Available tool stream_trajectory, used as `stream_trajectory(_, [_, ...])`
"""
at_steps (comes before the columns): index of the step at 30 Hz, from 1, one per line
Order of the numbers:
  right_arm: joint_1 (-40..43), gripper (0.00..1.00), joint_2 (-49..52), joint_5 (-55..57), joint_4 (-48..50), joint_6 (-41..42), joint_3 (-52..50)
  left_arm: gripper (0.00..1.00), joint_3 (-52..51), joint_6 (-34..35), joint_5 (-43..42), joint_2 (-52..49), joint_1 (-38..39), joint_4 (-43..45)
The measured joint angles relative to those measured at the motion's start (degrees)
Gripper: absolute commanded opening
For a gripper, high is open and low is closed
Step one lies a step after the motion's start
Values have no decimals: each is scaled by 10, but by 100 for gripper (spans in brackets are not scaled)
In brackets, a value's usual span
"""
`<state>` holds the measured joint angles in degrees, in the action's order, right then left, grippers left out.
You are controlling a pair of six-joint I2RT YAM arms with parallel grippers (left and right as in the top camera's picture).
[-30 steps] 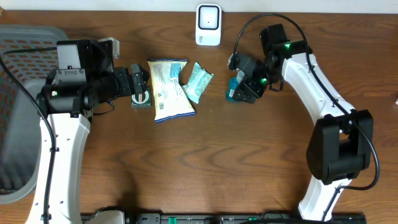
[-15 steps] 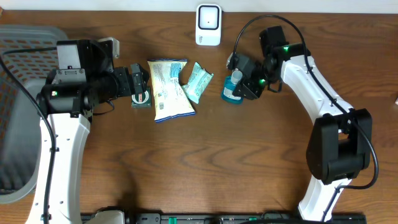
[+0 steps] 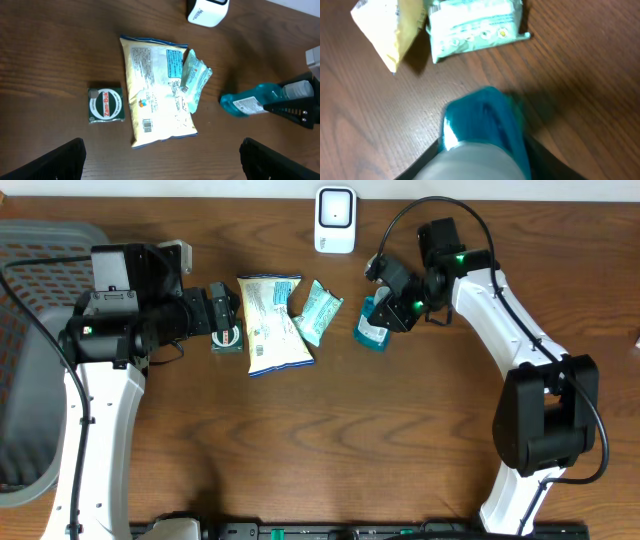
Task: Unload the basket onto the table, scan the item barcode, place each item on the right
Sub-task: 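Raise the teal bottle and swing it toward the white scanner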
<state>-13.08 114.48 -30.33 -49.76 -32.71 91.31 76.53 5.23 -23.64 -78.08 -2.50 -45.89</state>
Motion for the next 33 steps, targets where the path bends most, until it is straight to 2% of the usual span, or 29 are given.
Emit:
stream_trajectory(9, [0, 8, 0, -9, 2, 38, 0, 98, 0, 0, 0, 0, 0, 0])
stream_trajectory(17, [2, 6, 0, -22, 29, 118, -4, 98, 0, 0, 0, 0, 0, 0])
stream_trajectory(21, [12, 6, 0, -84, 35, 141, -3, 98, 0, 0, 0, 0, 0, 0])
stream_trajectory(33, [96, 2, 0, -392, 104, 183, 6, 98, 0, 0, 0, 0, 0, 0])
